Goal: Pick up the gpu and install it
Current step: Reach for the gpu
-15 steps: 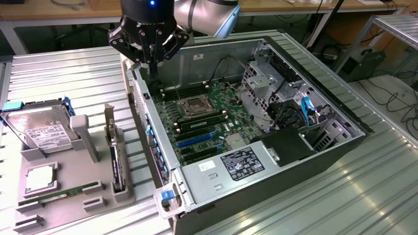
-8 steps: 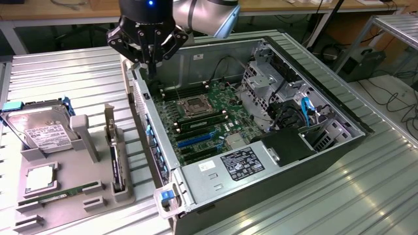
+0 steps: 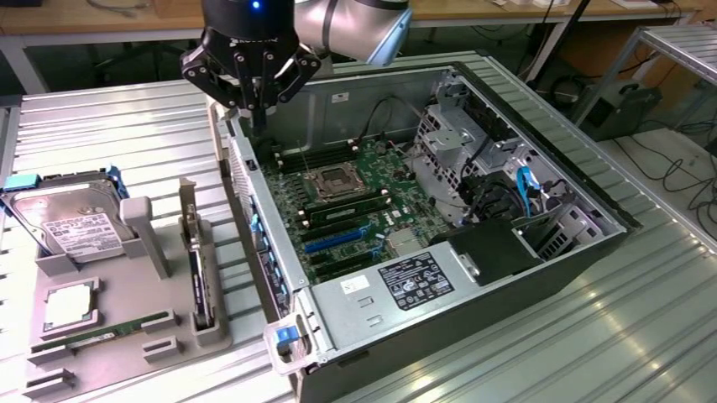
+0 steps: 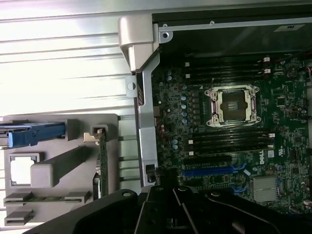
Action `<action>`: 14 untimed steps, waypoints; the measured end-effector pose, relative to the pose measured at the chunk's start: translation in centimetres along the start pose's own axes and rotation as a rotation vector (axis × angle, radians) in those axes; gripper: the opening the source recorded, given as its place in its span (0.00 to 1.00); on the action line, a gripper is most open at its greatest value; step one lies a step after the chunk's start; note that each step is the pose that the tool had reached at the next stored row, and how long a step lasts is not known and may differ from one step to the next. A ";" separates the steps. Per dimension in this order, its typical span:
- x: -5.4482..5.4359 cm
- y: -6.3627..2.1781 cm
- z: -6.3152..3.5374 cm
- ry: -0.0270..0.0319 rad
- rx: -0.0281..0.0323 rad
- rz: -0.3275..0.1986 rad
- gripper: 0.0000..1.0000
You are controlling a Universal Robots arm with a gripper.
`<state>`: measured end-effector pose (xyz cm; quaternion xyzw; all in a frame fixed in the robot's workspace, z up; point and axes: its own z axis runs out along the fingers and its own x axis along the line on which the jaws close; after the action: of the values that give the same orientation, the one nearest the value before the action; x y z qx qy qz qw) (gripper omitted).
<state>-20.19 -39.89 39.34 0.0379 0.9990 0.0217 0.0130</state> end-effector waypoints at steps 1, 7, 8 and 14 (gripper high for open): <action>0.0 0.00 0.00 -0.0001 -0.0001 0.000 0.11; 0.2 -0.01 0.00 0.0000 0.0000 0.000 0.11; 0.2 -0.01 0.00 -0.0001 -0.0001 0.000 0.11; 0.3 -0.02 0.00 -0.0001 -0.0001 0.000 0.11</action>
<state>-20.50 -39.89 39.33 0.0379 0.9990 0.0217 0.0131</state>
